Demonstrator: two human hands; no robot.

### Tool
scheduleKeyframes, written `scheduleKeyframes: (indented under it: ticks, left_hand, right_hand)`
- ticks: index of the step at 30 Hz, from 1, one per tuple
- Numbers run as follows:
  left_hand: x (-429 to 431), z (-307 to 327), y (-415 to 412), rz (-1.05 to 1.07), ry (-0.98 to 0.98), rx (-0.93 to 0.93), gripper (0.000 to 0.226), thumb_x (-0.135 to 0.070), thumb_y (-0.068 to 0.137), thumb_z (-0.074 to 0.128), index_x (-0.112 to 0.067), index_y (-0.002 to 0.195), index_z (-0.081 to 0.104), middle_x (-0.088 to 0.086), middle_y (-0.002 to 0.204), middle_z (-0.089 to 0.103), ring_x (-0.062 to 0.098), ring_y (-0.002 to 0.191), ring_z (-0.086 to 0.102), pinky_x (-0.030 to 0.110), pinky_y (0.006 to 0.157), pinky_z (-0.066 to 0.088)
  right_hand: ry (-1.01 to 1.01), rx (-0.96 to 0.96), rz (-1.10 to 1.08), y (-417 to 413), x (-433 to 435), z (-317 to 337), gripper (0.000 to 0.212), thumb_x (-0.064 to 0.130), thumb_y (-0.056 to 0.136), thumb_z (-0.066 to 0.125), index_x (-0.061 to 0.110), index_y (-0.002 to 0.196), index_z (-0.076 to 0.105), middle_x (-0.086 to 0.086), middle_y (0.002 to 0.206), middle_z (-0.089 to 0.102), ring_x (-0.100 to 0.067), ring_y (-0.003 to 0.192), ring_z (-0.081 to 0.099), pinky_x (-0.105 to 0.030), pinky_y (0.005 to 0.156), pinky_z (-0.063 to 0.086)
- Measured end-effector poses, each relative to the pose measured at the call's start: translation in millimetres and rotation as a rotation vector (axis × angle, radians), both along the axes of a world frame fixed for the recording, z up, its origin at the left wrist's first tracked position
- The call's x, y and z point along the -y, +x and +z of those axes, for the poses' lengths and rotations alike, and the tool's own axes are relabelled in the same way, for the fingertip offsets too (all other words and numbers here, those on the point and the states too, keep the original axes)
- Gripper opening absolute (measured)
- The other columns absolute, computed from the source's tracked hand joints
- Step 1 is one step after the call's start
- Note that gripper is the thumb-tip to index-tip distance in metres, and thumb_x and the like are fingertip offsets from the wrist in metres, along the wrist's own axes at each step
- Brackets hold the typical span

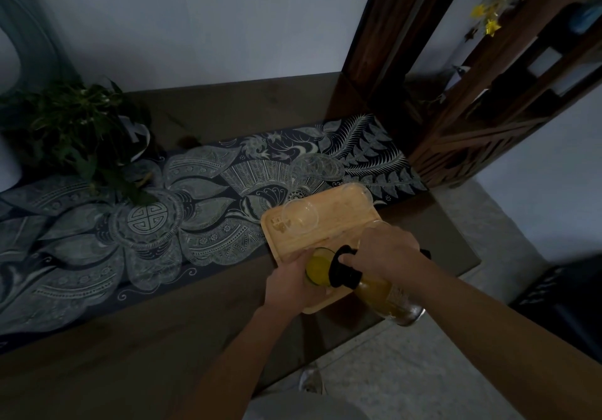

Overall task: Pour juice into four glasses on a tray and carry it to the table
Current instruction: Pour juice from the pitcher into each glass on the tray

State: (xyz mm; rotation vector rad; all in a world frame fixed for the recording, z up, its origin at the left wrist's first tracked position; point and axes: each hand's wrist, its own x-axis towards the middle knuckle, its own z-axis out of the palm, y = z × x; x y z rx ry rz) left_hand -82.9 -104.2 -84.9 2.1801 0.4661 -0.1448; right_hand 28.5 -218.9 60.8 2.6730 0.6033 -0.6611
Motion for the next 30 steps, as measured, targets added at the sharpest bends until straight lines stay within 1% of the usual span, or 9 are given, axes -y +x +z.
scheduleKeyframes:
  ticks: [4,7,10,15,20,21,23,27,30]
  left_hand:
    - [-0.7,1.1,-1.1,0.0,-0.012,0.008,0.094,-0.047,0.067,0.084,-0.035,0.149,0.041,-0.008,0.152,0.047,0.018,0.136,0.048,0.042,0.107,0.046]
    - [-0.1,2.6,-1.8,0.0,-0.009,-0.002,0.097,-0.053,0.064,0.083,-0.036,0.149,0.04,-0.008,0.151,0.048,0.019,0.134,0.05,0.044,0.105,0.048]
    - [0.6,1.8,-2.2,-0.002,-0.01,-0.013,0.099,-0.056,0.063,0.082,-0.037,0.149,0.038,-0.009,0.151,0.048,0.02,0.134,0.05,0.045,0.104,0.048]
    - [1.0,0.5,-1.7,0.002,-0.012,0.001,0.095,-0.054,0.064,0.083,-0.038,0.147,0.039,-0.009,0.144,0.053,0.021,0.126,0.056,0.043,0.101,0.051]
    - [0.7,-2.0,-1.6,0.0,-0.002,0.001,0.098,-0.055,0.064,0.084,-0.038,0.148,0.039,-0.009,0.148,0.049,0.019,0.131,0.052,0.042,0.104,0.049]
    - [0.7,-2.2,-1.5,0.0,-0.003,0.0,0.097,-0.055,0.064,0.084,-0.038,0.148,0.039,-0.01,0.149,0.049,0.019,0.131,0.052,0.042,0.104,0.049]
    - [0.6,-1.7,-1.3,0.002,-0.001,0.003,0.096,-0.054,0.064,0.084,-0.037,0.148,0.039,-0.01,0.148,0.049,0.019,0.131,0.053,0.041,0.103,0.049]
    - [0.5,-0.1,-1.4,0.007,-0.004,-0.002,0.097,-0.056,0.063,0.083,-0.039,0.148,0.039,-0.011,0.149,0.049,0.019,0.131,0.052,0.041,0.103,0.049]
    - [-0.2,1.7,-2.4,0.005,-0.01,-0.015,0.095,-0.055,0.065,0.081,-0.04,0.148,0.038,-0.011,0.15,0.047,0.021,0.131,0.052,0.043,0.104,0.048]
  right_hand:
    - [-0.01,0.014,-0.006,-0.4,-2.7,1.4,0.061,0.072,0.088,0.053,0.019,0.116,0.064,-0.005,0.12,0.064,-0.026,0.109,0.06,-0.034,0.075,0.04]
    - [-0.021,0.024,-0.002,-0.5,-4.1,1.7,0.059,0.074,0.086,0.054,0.019,0.104,0.062,-0.005,0.115,0.065,-0.026,0.106,0.061,-0.034,0.074,0.042]
    - [-0.031,0.027,0.003,-0.1,-6.2,3.3,0.061,0.075,0.086,0.053,0.018,0.107,0.064,-0.005,0.114,0.065,-0.027,0.105,0.062,-0.034,0.076,0.044]
    - [-0.056,0.016,0.001,-0.6,-9.2,8.8,0.062,0.073,0.088,0.052,0.017,0.111,0.063,-0.006,0.116,0.063,-0.028,0.107,0.061,-0.036,0.077,0.045]
    - [-0.064,0.006,-0.003,0.3,-9.7,8.5,0.055,0.073,0.087,0.052,0.02,0.098,0.056,-0.006,0.116,0.062,-0.028,0.106,0.06,-0.036,0.076,0.044]
    - [-0.065,0.005,-0.003,0.4,-9.8,8.6,0.054,0.073,0.087,0.052,0.02,0.098,0.056,-0.005,0.115,0.062,-0.028,0.106,0.06,-0.037,0.076,0.044]
    - [-0.063,0.004,-0.008,1.2,-10.6,8.6,0.056,0.074,0.086,0.053,0.02,0.101,0.057,-0.004,0.113,0.061,-0.027,0.106,0.06,-0.037,0.076,0.045]
    - [-0.073,0.002,-0.016,1.7,-12.4,9.6,0.056,0.075,0.085,0.053,0.02,0.096,0.053,-0.003,0.1,0.054,-0.027,0.101,0.06,-0.036,0.076,0.045]
    - [-0.08,0.003,-0.008,1.2,-13.5,10.7,0.059,0.074,0.086,0.053,0.019,0.104,0.057,-0.004,0.1,0.051,-0.027,0.101,0.058,-0.037,0.077,0.046]
